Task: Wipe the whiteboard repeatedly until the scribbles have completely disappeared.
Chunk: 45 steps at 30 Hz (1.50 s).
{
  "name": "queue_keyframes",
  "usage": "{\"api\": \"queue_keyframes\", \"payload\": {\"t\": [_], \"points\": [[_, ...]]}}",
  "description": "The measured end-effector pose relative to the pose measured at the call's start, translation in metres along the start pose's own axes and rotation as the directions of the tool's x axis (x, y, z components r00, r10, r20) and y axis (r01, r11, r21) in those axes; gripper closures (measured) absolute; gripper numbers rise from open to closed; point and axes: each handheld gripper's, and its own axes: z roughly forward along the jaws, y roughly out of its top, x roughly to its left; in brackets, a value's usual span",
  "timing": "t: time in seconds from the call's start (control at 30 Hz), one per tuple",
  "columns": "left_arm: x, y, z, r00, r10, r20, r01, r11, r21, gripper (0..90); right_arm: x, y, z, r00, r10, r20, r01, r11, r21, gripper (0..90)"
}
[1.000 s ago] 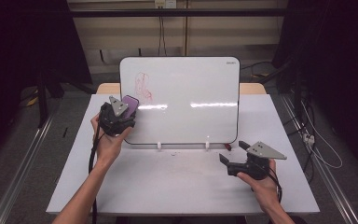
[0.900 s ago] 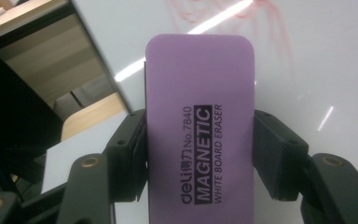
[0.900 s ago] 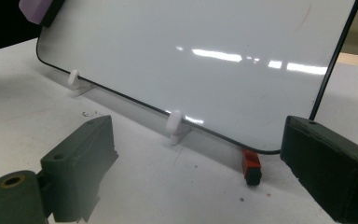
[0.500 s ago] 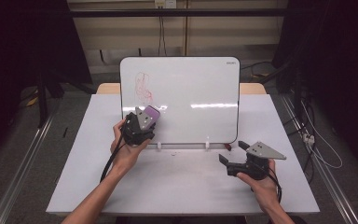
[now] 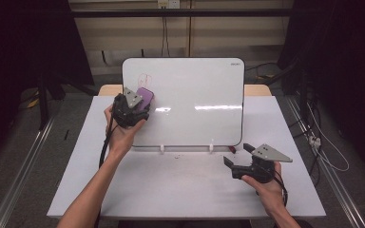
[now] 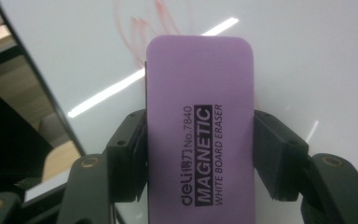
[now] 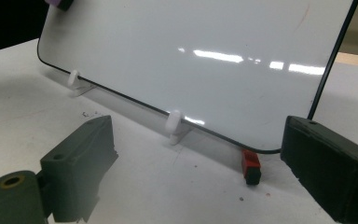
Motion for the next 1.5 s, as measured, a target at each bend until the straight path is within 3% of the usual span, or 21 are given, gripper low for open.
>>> {"api": "queue_keyframes", "payload": {"t": [0.1,0.2,0.33,0.47,0.7,0.87,0.93,1.03,1.23,1.33,1.37,1.5], "points": [[0.008,0.008,0.003,0.9997,-0.022,-0.004,0.022,0.9997,-0.008,41.2,-0.001,0.0,0.0,1.0,0.0,0.002,0.0,1.0,0.0,9.4],[0.006,0.008,0.004,0.9998,-0.015,-0.015,0.015,0.9999,-0.006,41.2,-0.001,0.0,0.0,1.0,0.0,0.003,0.0,1.0,0.0,9.5],[0.005,0.006,0.004,0.9994,-0.034,0.007,0.035,0.9994,-0.005,41.2,0.0,0.0,0.0,1.0,-0.002,0.0,0.002,1.0,0.0,9.5],[-0.003,0.005,0.005,0.9998,-0.013,0.014,0.013,0.9999,0.0,41.2,-0.001,0.0,0.0,0.9995,0.026,-0.015,-0.026,1.0,-0.004,9.5],[-0.025,-0.001,0.006,0.9984,0.034,0.046,-0.034,0.9994,0.01,41.2,-0.001,0.0,0.0,0.9999,0.014,-0.008,-0.015,1.0,-0.002,9.5],[-0.048,-0.009,0.005,0.9927,0.091,0.08,-0.093,0.9955,0.02,41.2,0.0,0.0,0.001,1.0,0.003,-0.005,-0.003,1.0,-0.003,9.5],[-0.053,-0.01,0.005,0.9922,0.1,0.074,-0.102,0.9947,0.017,41.2,-0.001,0.0,0.001,1.0,0.001,-0.005,-0.001,1.0,0.001,9.2],[-0.05,-0.008,0.007,0.9907,0.105,0.086,-0.107,0.994,0.019,41.2,-0.001,-0.001,0.001,1.0,0.002,-0.005,-0.002,1.0,0.003,9.2],[-0.037,0.004,0.008,0.9935,0.089,0.071,-0.091,0.9956,0.021,41.2,-0.001,-0.001,0.001,1.0,0.002,-0.005,-0.002,1.0,0.004,9.2],[-0.029,0.012,0.009,0.9952,0.089,0.04,-0.09,0.9959,0.013,41.2,-0.001,-0.001,0.0,1.0,0.002,-0.002,-0.002,1.0,0.0,9.2],[-0.025,0.015,0.009,0.9948,0.101,0.01,-0.101,0.9948,0.009,41.2,-0.002,-0.001,0.0,1.0,0.003,-0.002,-0.003,1.0,0.0,9.2],[-0.004,0.027,0.01,0.9964,0.073,-0.043,-0.072,0.9973,0.013,41.2,-0.002,-0.001,0.0,1.0,0.004,-0.002,-0.004,1.0,0.0,9.2]]}}
